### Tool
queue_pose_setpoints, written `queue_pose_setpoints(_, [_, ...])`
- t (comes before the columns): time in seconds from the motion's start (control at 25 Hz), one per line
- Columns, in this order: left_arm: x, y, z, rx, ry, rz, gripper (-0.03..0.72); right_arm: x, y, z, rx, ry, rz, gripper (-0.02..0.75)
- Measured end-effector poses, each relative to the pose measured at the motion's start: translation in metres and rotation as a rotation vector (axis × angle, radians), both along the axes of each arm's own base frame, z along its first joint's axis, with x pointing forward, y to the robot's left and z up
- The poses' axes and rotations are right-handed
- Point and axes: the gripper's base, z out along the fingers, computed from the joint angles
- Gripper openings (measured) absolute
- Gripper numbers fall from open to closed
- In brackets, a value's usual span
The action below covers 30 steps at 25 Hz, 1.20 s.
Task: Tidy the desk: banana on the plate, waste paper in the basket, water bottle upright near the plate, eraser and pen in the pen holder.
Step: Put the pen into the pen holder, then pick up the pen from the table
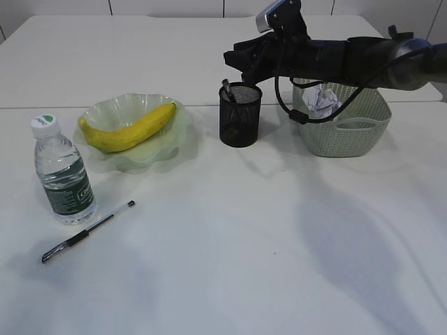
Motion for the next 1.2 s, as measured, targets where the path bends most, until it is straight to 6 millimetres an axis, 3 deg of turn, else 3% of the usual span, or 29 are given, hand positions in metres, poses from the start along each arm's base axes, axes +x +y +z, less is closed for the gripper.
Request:
queue_pose_setpoints(0.32, [0.000, 0.000, 0.000, -0.001, 0.000, 0.000, 0.386, -0.001, 0.001, 0.000, 0.060, 0.063, -0.004, 0.267])
queue_pose_setpoints(0.56, [0.000, 0.000, 0.000, -0.002, 0.000, 0.001, 0.382, -0.002, 0.002, 0.004, 0.135, 0.136, -0.004, 0.412])
queue_pose_setpoints(0.8, [0.000, 0.000, 0.000, -0.002, 0.000, 0.001, 0.382, -0.013, 0.000, 0.047, 0.155, 0.130, 0.016, 0.461])
queue_pose_setpoints(1.2, [0.000, 0.000, 0.000, -0.002, 0.000, 0.001, 0.382, -0.055, -0.007, 0.103, -0.118, 0.273, 0.083, 0.462])
